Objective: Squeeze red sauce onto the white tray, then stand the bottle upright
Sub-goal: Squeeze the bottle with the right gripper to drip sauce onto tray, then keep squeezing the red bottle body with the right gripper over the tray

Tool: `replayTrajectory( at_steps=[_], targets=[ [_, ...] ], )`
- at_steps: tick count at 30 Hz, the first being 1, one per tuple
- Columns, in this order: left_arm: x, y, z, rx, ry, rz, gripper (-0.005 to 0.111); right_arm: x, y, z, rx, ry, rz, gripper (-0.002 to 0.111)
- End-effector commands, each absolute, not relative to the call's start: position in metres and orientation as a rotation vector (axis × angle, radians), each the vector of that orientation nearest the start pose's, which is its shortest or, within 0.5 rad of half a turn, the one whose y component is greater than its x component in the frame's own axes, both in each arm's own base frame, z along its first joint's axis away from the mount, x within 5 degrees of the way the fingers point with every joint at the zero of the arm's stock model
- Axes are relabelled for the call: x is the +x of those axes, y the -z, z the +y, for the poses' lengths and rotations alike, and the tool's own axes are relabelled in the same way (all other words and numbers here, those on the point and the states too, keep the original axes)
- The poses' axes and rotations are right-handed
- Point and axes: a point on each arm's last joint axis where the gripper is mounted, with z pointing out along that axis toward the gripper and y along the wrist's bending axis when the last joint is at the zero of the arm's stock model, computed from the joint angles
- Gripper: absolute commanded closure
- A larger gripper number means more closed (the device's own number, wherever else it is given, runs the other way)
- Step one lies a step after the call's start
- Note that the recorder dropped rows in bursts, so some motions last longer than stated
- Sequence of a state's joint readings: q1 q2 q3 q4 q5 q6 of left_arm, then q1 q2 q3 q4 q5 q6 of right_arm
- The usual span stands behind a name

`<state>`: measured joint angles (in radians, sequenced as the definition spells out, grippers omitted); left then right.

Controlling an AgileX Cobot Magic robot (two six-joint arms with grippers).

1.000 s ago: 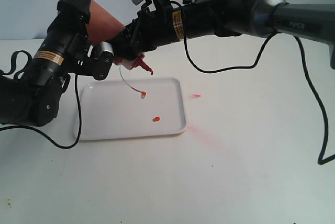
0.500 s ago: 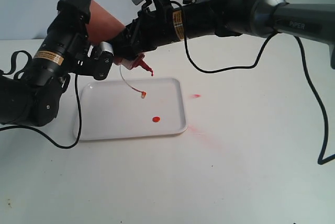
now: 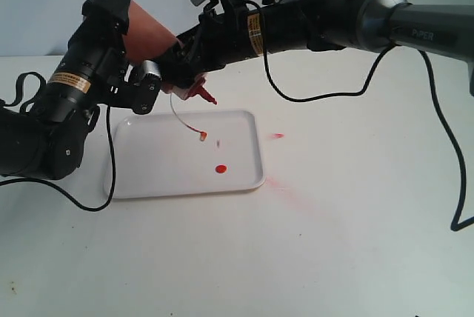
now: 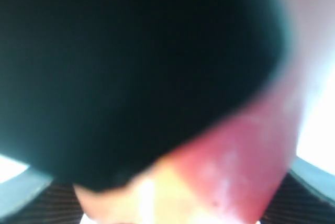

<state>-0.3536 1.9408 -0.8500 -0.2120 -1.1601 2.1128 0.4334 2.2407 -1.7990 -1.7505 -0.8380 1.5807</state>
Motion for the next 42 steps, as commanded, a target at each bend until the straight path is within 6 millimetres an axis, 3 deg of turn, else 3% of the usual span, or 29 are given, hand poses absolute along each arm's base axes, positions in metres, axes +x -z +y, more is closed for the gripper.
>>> replayTrajectory(
  at_steps=[1, 10, 20, 33, 37, 39, 42],
  targets=[
    [0.36, -0.199, -0.115, 1.321, -1.51, 0.747, 0.107, 0.42, -0.229, 0.275, -1.18, -1.029, 1.688, 0.003],
    [0.36, -0.199, -0.115, 1.321, -1.51, 0.747, 0.107, 0.419, -0.253, 0.271, -1.143, -0.958, 1.656, 0.003],
    [0.36, -0.199, -0.115, 1.321, -1.51, 0.747, 0.107, 0.42, -0.252, 0.271, -1.122, -0.977, 1.679, 0.003],
    [0.36, -0.199, -0.115, 1.321, -1.51, 0.747, 0.107, 0.424, -0.231, 0.273, -1.099, -1.006, 1.741, 0.004],
    [0.36, -0.199, -0.115, 1.321, -1.51, 0.747, 0.107, 0.424, -0.231, 0.273, -1.085, -1.017, 1.754, 0.019],
    [0.36, -0.199, -0.115, 1.321, -1.51, 0.747, 0.107, 0.424, -0.231, 0.273, -1.086, -1.022, 1.755, 0.033],
    [0.36, -0.199, -0.115, 1.321, -1.51, 0.747, 0.107, 0.424, -0.231, 0.273, -1.089, -1.026, 1.754, 0.065]
  ],
)
